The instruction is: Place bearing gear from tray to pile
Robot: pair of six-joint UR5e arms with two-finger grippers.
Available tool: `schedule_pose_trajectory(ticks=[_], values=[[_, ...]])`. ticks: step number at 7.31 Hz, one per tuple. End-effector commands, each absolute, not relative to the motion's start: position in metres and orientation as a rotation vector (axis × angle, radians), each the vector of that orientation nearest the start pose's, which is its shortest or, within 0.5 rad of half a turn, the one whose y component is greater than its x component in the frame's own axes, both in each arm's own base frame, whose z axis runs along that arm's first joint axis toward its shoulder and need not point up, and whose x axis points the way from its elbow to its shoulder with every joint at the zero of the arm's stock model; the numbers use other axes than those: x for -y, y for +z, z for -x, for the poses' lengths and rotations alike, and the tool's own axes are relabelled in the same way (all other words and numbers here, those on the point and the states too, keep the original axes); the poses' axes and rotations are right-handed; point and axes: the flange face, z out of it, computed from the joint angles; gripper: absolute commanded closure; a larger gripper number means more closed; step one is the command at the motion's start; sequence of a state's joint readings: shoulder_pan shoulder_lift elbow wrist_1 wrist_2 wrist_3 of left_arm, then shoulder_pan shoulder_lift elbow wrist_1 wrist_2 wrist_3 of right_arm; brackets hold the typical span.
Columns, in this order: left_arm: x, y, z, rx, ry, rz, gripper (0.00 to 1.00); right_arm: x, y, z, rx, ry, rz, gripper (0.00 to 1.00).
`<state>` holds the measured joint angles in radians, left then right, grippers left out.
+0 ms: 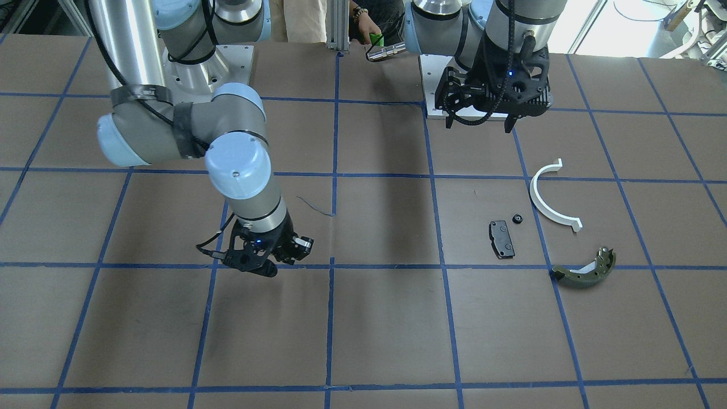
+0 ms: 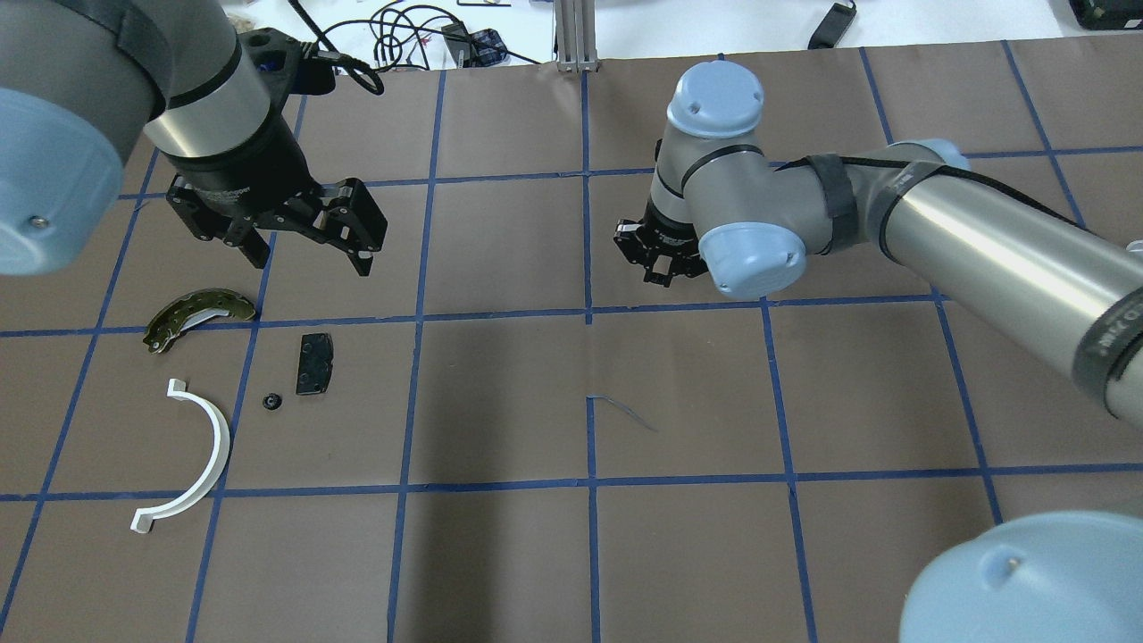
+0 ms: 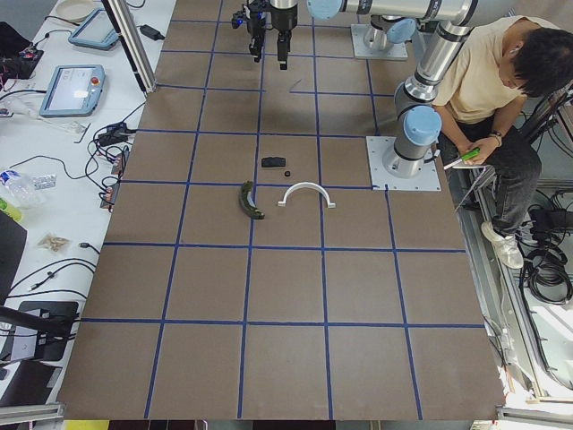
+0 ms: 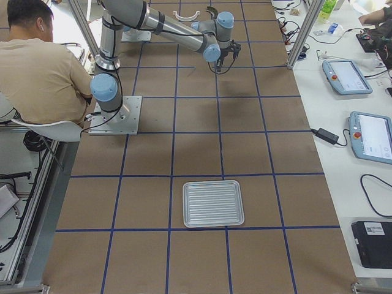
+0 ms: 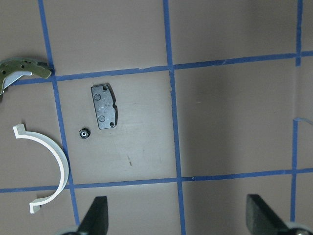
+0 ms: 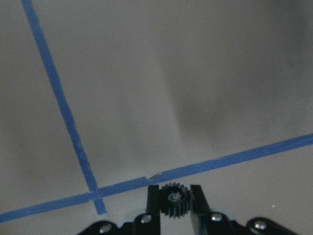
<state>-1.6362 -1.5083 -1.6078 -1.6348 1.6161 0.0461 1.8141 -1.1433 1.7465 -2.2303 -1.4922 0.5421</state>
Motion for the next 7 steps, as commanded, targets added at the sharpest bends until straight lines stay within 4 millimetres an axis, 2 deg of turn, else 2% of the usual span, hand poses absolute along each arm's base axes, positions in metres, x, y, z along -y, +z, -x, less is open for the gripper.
schedule_pose_trajectory(ticks=[1, 2, 3, 4, 5, 6, 7], values=[[0.446, 0.496, 0.161, -3.089, 0.065, -0.189, 0.0, 0.523, 0.206, -0.35, -2.98, -0.063, -0.494, 1.0], [0.447, 0.496, 0.161, -3.09, 0.063, -0.189, 0.0, 0.51, 0.196, -0.377, -2.964, -0.073, -0.519, 1.0], [0.447, 0.495, 0.161, -3.092, 0.068, -0.189, 0.0, 0.501, 0.188, -0.394, -2.948, -0.09, -0.529, 0.96], [0.446, 0.493, 0.161, -3.09, 0.073, -0.191, 0.0, 0.501, 0.187, -0.396, -2.946, -0.098, -0.528, 0.37], [0.447, 0.493, 0.161, -3.092, 0.073, -0.189, 0.0, 0.503, 0.192, -0.396, -2.941, -0.104, -0.527, 0.0], [0.447, 0.492, 0.16, -3.092, 0.075, -0.187, 0.0, 0.51, 0.202, -0.391, -2.932, -0.121, -0.538, 0.0], [0.448, 0.491, 0.16, -3.09, 0.08, -0.187, 0.0, 0.521, 0.218, -0.375, -2.921, -0.156, -0.547, 0.0]])
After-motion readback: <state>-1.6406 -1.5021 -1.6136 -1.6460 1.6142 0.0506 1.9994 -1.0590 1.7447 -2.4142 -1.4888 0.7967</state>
